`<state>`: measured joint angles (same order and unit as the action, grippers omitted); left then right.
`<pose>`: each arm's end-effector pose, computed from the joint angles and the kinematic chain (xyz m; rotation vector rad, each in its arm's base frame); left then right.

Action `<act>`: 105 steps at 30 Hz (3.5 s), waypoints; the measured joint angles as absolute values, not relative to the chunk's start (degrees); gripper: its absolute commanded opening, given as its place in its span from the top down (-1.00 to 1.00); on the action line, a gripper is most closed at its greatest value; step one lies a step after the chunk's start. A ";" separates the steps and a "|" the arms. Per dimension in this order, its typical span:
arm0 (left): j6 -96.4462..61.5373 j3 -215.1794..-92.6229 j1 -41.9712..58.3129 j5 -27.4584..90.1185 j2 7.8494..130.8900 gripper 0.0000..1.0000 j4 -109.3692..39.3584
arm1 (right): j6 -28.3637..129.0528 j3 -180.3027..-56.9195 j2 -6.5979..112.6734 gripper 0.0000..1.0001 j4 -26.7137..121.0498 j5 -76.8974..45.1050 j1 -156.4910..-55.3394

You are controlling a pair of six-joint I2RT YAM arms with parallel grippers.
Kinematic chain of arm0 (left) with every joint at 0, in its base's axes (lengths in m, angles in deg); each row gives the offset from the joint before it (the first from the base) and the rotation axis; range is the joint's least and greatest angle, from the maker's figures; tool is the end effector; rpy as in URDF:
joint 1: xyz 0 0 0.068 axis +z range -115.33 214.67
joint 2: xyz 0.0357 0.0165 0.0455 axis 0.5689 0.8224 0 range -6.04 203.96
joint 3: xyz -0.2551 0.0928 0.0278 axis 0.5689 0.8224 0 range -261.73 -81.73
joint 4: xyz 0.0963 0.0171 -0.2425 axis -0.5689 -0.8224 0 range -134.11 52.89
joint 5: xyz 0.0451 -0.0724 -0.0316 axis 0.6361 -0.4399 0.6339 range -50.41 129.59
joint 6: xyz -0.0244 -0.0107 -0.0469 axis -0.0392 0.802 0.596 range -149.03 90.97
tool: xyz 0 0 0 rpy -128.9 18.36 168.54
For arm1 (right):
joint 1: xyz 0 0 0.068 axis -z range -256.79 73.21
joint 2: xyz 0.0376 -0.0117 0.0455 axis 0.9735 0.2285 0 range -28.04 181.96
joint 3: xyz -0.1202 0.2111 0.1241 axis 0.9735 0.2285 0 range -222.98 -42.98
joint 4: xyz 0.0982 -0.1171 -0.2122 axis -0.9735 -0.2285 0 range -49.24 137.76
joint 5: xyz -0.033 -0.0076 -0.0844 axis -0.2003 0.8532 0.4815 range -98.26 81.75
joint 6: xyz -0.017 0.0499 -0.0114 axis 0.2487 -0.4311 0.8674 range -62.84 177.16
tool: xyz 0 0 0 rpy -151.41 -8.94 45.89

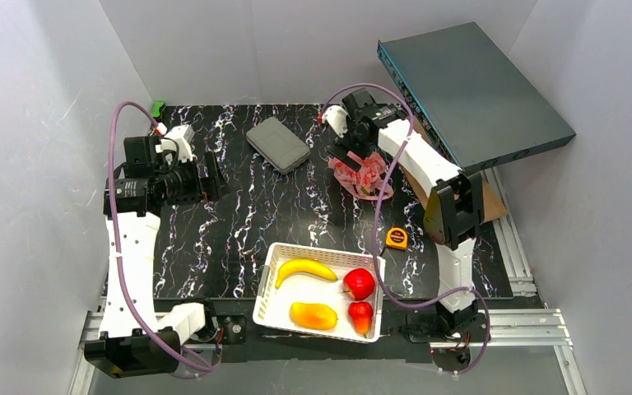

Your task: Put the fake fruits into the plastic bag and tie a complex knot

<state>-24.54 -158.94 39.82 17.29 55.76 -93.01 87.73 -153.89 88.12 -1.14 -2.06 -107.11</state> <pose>0.1972 0.0042 0.3997 0.0145 2.2508 -0.4360 0.3903 0.2239 0.2991 -1.2355 2.1888 -0.1377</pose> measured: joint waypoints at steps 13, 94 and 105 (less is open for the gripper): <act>-26.71 -157.59 39.82 16.00 55.22 -0.99 -92.33 | 91.07 -153.82 97.95 0.97 -4.75 -6.87 -104.19; -39.27 -160.80 7.29 2.25 66.50 1.00 -68.53 | 60.51 -131.44 54.00 0.72 11.30 -44.94 -114.22; -33.64 -147.16 37.83 -2.17 68.88 1.00 -73.12 | 70.09 -132.67 60.05 0.34 1.35 -41.82 -104.91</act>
<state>-33.64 -147.16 37.83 -2.17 68.88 -73.12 70.09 -132.67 60.05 1.35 -41.82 -104.91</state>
